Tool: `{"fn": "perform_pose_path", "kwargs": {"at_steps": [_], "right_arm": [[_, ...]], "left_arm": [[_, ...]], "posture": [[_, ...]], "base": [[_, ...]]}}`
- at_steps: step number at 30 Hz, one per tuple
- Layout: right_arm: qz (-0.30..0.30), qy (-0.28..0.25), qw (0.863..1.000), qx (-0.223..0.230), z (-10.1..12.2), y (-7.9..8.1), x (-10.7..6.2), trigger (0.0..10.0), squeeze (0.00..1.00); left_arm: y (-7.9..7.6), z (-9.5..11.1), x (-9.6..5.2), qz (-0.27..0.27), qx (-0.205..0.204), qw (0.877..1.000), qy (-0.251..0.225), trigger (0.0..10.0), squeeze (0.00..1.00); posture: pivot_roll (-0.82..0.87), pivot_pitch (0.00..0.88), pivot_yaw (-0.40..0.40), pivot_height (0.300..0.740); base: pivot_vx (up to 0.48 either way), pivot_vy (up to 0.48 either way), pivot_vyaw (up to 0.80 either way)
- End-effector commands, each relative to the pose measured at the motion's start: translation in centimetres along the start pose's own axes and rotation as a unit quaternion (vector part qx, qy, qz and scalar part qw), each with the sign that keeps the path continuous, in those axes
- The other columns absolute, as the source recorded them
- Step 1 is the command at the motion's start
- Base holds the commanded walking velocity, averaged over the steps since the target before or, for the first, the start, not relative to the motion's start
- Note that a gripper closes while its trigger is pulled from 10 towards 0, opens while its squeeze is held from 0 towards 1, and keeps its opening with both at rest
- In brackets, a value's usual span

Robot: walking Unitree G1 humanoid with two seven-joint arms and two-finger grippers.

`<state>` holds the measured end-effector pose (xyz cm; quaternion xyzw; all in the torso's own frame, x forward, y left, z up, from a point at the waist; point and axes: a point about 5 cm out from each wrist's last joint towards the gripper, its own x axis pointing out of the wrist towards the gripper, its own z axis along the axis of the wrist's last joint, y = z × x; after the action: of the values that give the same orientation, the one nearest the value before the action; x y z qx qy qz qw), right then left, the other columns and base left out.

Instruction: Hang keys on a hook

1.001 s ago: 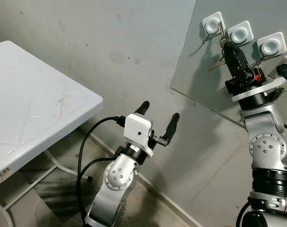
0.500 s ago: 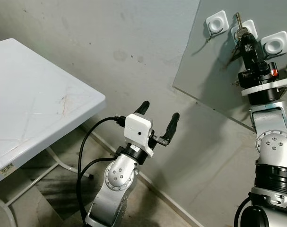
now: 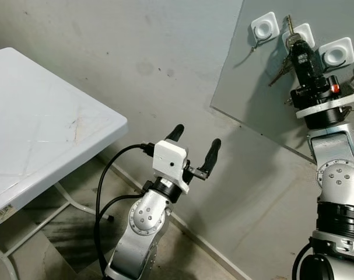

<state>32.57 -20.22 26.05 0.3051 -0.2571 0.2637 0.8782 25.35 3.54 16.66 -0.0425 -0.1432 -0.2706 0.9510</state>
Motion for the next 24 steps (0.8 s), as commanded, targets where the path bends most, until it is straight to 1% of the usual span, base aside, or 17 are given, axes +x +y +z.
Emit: {"fn": "perform_pose_path", "kwargs": {"at_steps": [1, 5, 8, 9, 10, 13, 24], "right_arm": [[-0.014, 0.016, 1.0, -0.015, 0.1, -0.5, -0.3, 10.0, 0.0], [-0.019, 0.032, 0.999, -0.029, -0.2, -0.8, -0.5, 10.0, 0.0], [-0.023, 0.063, 0.996, -0.053, -0.7, -1.0, -0.6, 10.0, 0.0], [-0.023, 0.063, 0.996, -0.053, -0.7, -1.0, -0.6, 10.0, 0.0], [-0.031, 0.092, 0.991, -0.088, -1.2, -1.4, -0.9, 10.0, 0.0], [-0.032, 0.105, 0.99, -0.091, -1.4, -1.5, -1.0, 10.0, 0.0], [-0.04, 0.127, 0.986, -0.097, -2.0, -1.7, -1.4, 10.0, 0.0]], "left_arm": [[-1.0, 1.2, 0.7, -0.001, -0.025, 0.999, -0.027, 10.0, 0.0], [-1.0, 1.2, 0.8, -0.001, -0.024, 0.999, -0.027, 10.0, 0.0], [-0.9, 1.2, 0.8, -0.001, -0.024, 0.999, -0.027, 10.0, 0.0], [-0.9, 1.2, 0.8, -0.001, -0.024, 0.999, -0.027, 10.0, 0.0], [-0.9, 1.2, 0.8, -0.001, -0.024, 0.999, -0.028, 10.0, 0.0], [-0.9, 1.2, 0.7, -0.002, -0.024, 0.999, -0.028, 10.0, 0.0], [-1.1, 1.2, 0.8, -0.005, -0.025, 0.999, -0.028, 10.0, 0.0]], "posture": [[-0.03, 0.073, -0.106, 0.74], [-0.03, 0.072, -0.106, 0.74], [-0.03, 0.074, -0.105, 0.74], [-0.03, 0.074, -0.105, 0.74], [-0.03, 0.072, -0.106, 0.74], [-0.03, 0.071, -0.106, 0.74], [-0.03, 0.06, -0.105, 0.74]], "base": [[0.0, 0.0, 0.0], [0.0, 0.0, 0.0], [0.0, 0.0, 0.0], [0.0, 0.0, 0.0], [0.0, 0.0, 0.0], [0.0, 0.0, 0.0], [0.0, 0.0, 0.0]]}}
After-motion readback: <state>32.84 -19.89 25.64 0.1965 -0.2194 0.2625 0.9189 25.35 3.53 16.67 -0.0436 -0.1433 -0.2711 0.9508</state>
